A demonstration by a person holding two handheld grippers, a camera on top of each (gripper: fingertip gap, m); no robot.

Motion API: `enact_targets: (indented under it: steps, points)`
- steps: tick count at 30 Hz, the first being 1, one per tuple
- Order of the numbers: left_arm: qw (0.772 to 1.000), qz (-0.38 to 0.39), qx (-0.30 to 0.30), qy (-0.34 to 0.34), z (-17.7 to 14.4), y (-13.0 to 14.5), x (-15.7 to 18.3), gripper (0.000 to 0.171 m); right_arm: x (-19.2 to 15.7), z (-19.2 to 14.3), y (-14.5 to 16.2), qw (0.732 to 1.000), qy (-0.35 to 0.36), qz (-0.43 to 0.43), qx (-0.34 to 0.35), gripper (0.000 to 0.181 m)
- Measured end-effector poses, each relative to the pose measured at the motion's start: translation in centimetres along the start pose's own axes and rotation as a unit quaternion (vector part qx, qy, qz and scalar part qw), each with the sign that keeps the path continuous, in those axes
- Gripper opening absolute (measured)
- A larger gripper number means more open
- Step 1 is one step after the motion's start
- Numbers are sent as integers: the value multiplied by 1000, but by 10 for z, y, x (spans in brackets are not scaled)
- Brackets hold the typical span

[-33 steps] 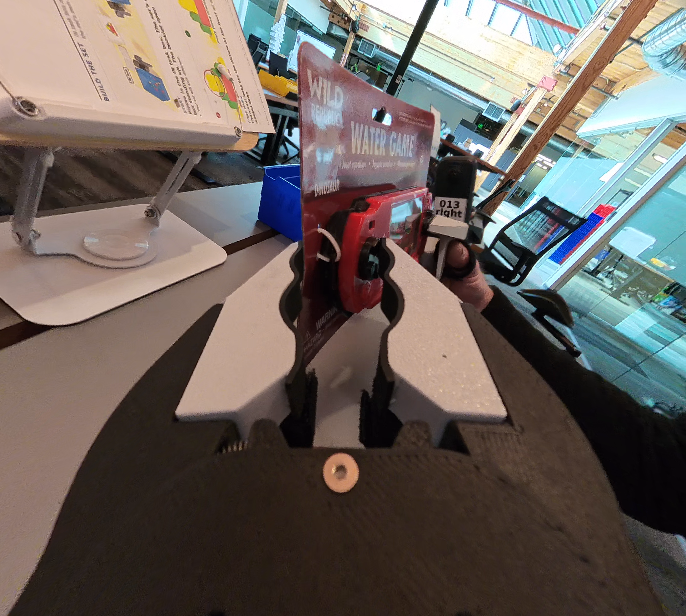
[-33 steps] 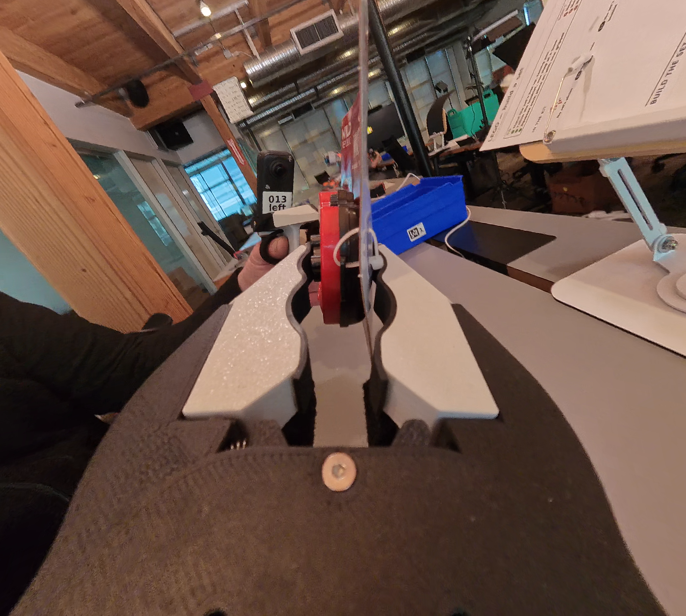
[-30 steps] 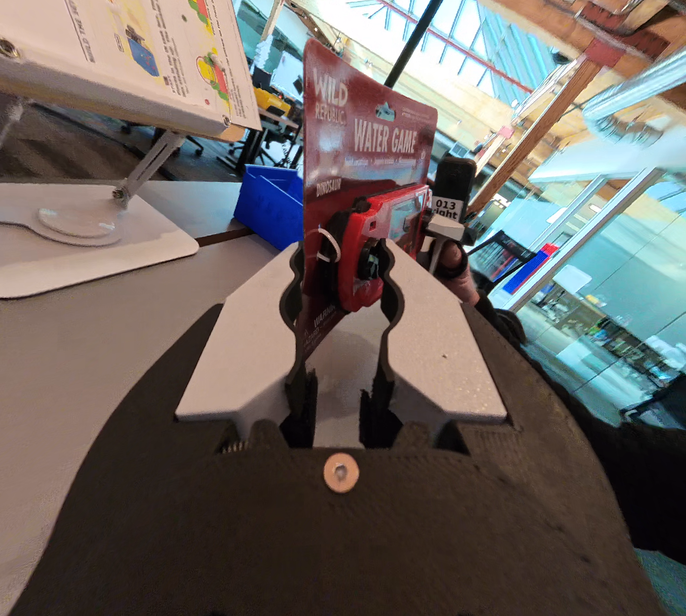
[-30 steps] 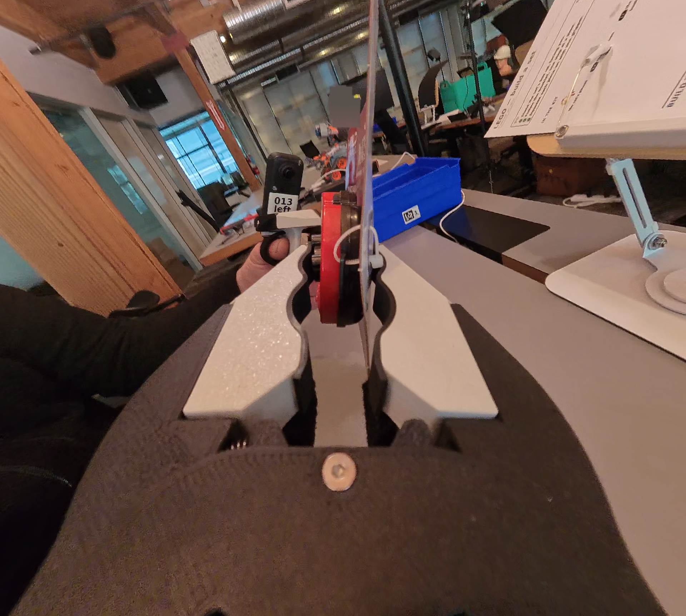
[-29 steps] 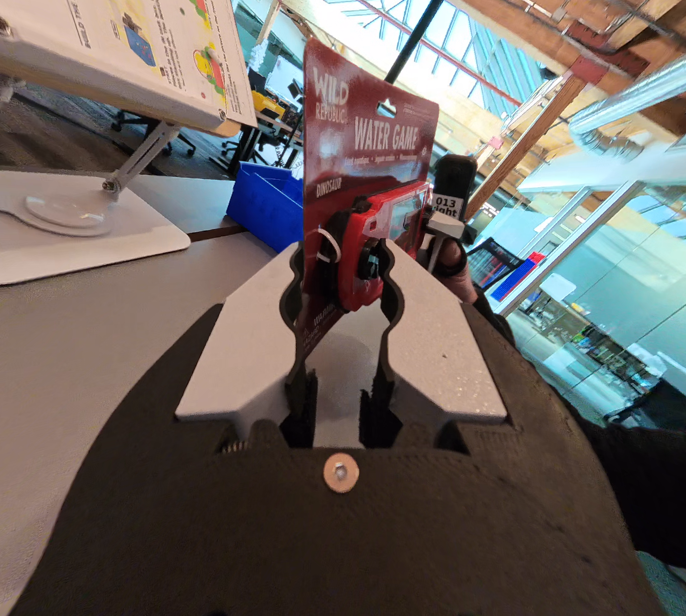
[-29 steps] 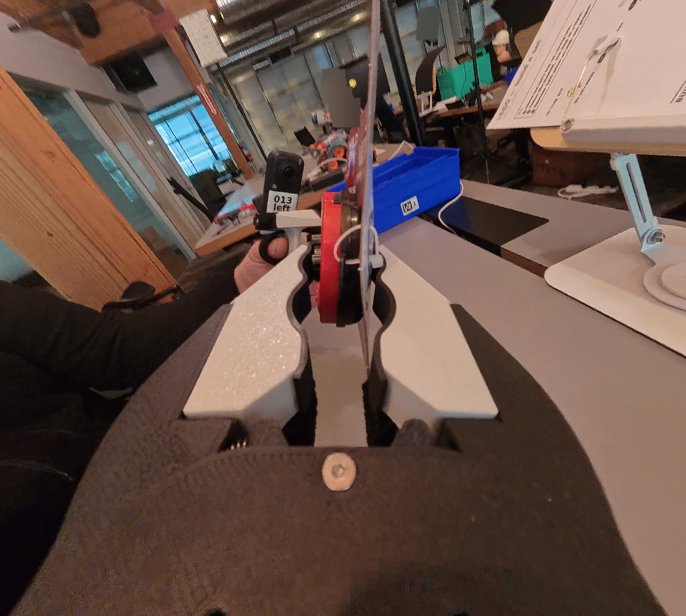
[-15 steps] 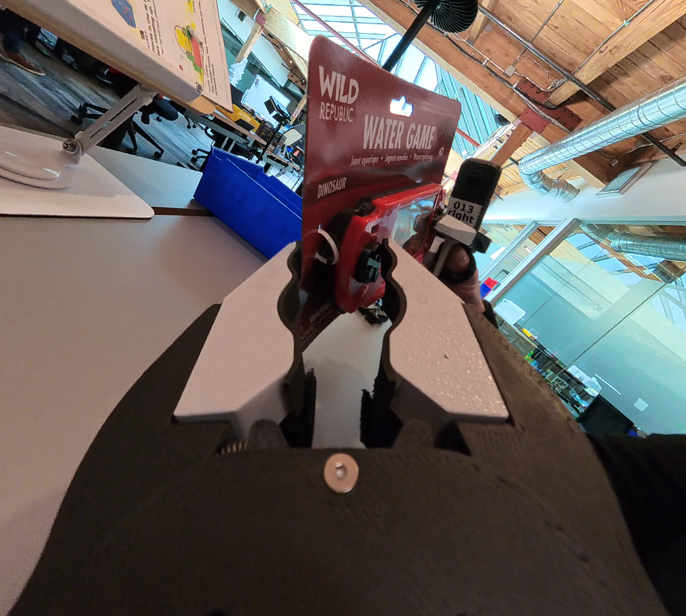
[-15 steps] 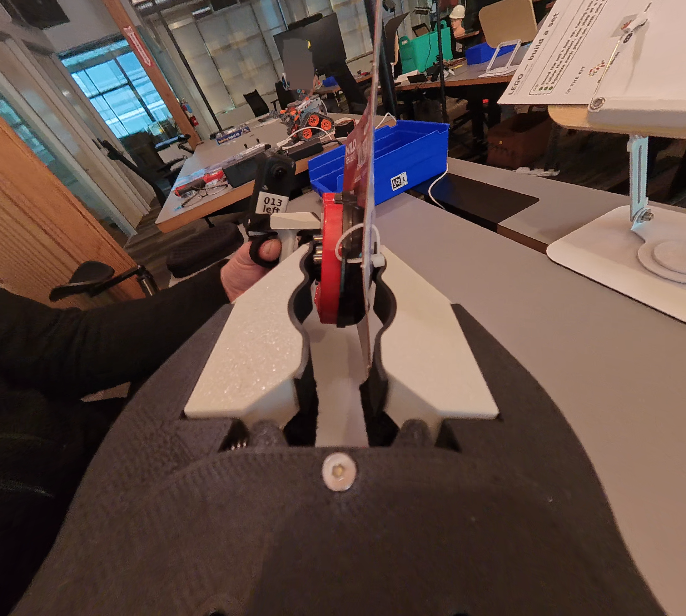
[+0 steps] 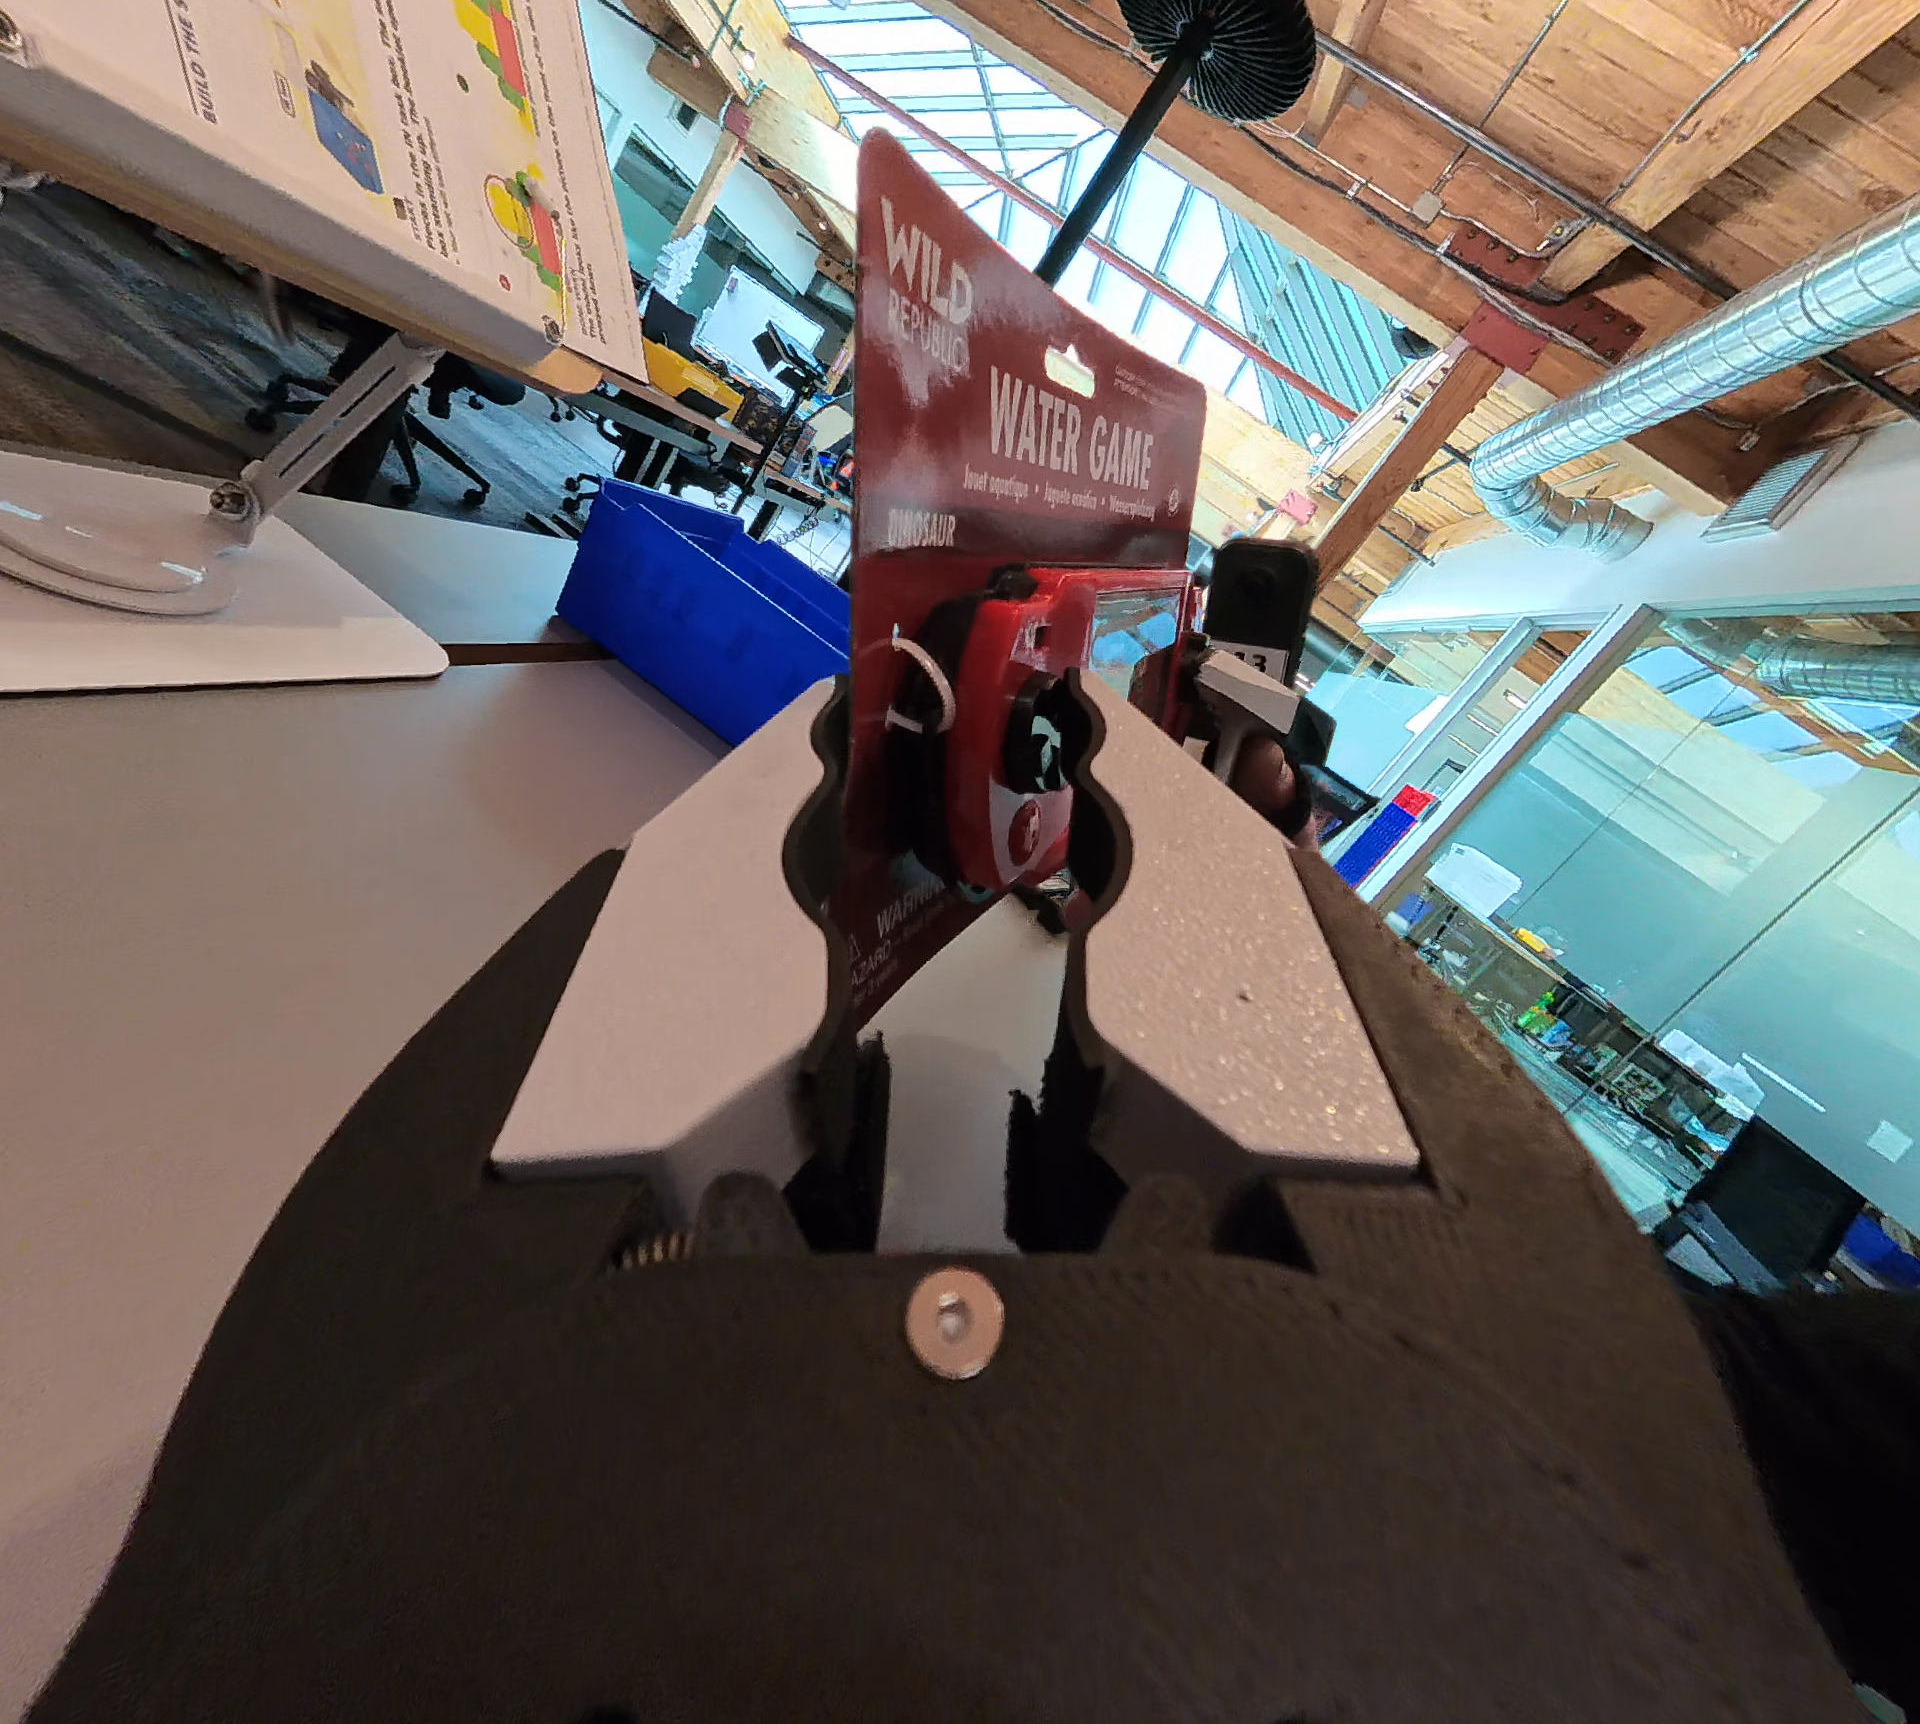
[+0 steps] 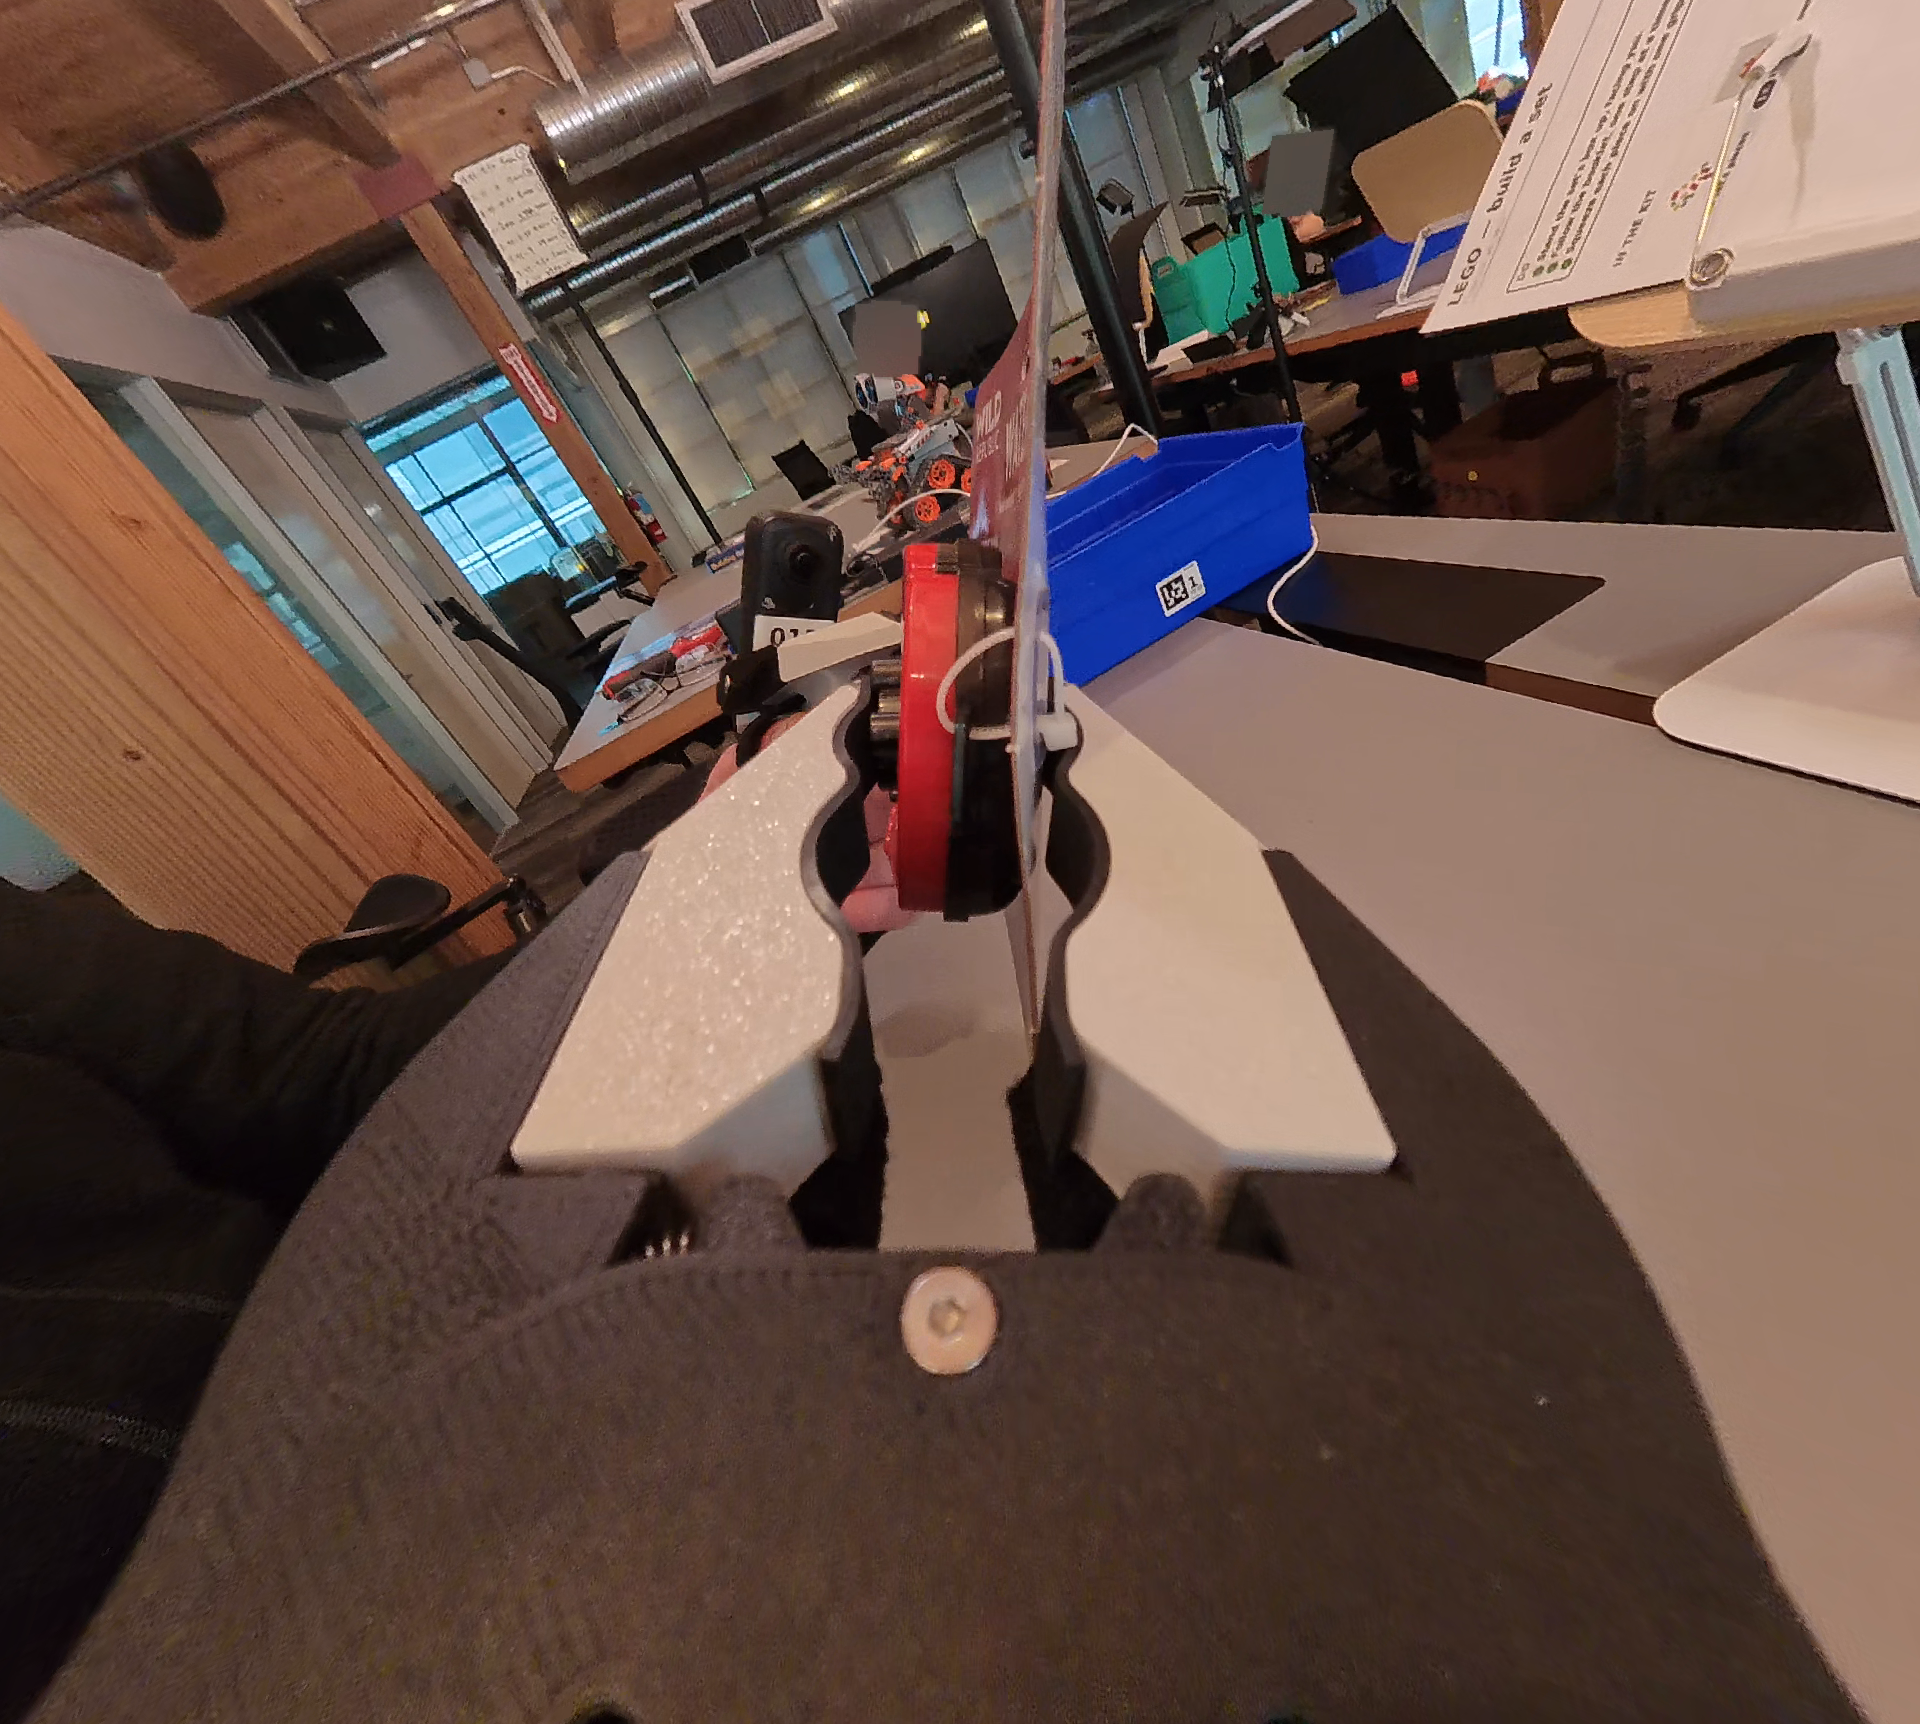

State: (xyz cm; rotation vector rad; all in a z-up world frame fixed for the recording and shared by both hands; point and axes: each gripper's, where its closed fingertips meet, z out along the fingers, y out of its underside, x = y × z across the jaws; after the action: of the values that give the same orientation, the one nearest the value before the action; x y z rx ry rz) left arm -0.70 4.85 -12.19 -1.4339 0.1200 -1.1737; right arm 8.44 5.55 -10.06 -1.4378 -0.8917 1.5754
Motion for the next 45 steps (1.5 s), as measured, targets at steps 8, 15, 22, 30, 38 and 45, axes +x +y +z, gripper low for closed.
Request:
enact_targets:
  steps: [8, 15, 22, 30, 38, 45]
  points:
    - [1000, 13, 0, -9, 1, -1, 2, 36, 1, -4, 4, 999, -16, 15, 30, 27]
    - [1000, 16, 1, -12, 2, -3, 4, 36, 1, -5, 5, 999, -24, 18, 40, 25]
    - [1000, 17, 0, -12, 3, -3, 6, 36, 1, -7, 6, 999, -25, 20, 42, 25]
    - [1000, 17, 1, -10, 3, -4, 9, 37, -2, -8, 5, 998, -33, 22, 47, 25]
    - [1000, 20, 1, -10, 4, -5, 12, 37, -4, -10, 2, 997, -43, 25, 57, 27]
    - [999, 30, 1, -13, 5, -7, 16, 36, -5, -11, 1, 996, -49, 26, 63, 27]
